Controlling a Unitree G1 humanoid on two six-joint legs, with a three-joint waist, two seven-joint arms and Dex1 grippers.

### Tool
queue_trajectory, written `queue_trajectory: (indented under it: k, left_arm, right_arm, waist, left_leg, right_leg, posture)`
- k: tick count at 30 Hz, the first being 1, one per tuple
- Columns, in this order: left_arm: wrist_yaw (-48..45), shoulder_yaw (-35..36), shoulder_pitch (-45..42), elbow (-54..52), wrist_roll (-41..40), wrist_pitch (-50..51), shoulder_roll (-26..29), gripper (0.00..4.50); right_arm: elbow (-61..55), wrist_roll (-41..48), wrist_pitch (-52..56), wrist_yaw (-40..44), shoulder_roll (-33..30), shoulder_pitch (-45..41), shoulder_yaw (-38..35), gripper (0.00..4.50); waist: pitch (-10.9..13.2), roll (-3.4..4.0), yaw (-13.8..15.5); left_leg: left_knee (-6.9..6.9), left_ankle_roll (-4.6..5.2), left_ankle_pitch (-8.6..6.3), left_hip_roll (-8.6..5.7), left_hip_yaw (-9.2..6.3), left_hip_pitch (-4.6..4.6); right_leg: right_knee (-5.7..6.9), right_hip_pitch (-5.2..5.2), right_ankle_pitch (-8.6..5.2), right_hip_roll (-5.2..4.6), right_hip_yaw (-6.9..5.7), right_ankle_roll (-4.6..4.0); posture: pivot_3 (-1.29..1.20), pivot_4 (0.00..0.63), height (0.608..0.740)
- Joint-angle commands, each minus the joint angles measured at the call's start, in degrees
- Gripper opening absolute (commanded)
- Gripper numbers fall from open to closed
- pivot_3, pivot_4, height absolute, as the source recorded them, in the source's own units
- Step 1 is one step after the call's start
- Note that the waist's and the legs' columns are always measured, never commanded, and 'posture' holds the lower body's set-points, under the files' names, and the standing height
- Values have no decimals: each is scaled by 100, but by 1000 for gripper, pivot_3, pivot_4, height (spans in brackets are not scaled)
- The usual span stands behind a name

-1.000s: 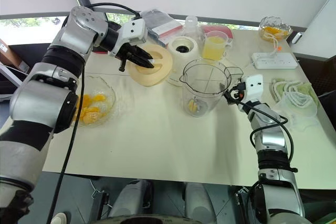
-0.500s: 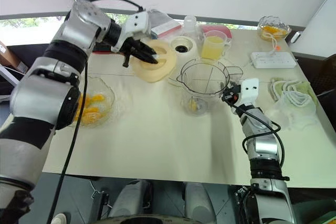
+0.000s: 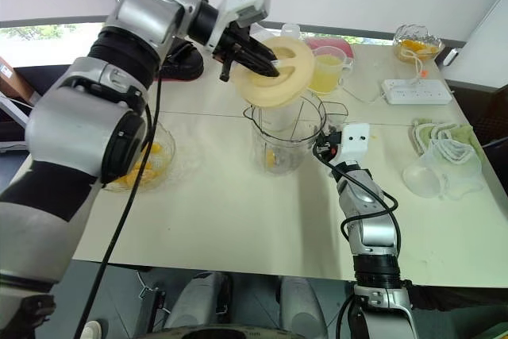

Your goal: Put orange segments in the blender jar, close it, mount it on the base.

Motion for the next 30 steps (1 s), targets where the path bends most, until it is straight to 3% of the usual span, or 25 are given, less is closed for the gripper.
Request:
queue_trajectory:
  k: [1,11,30]
  left_arm:
    - [78,89,-276,-76,-71,169,-243,237]
    - [152,-22,-257,-55,53,321,-646,237]
    - [-338,-428,18,-193,409,521,-637,237]
  right_arm:
    - [-452,-180,-83,-72,-118,-13,1,1030]
    - [-698,-619,28,-194,-222,151,204,1030]
    - [-546,-812,13,-315,-264,357,208,1030]
  waist:
    - [0,0,-2]
    - [0,2,-29]
    - [-1,3,-15]
  left_leg:
    - [0,0,0,0,0,0]
    - [-1,1,0,2,-4,1]
    - [0,1,0,2,-3,1]
  right_leg:
    - [-1,0,0,0,0,0]
    - [6,-5,0,7,1,0]
    - [5,-5,0,6,1,-1]
  posture:
    - [0,150,740]
    - [0,150,740]
    - [0,150,740]
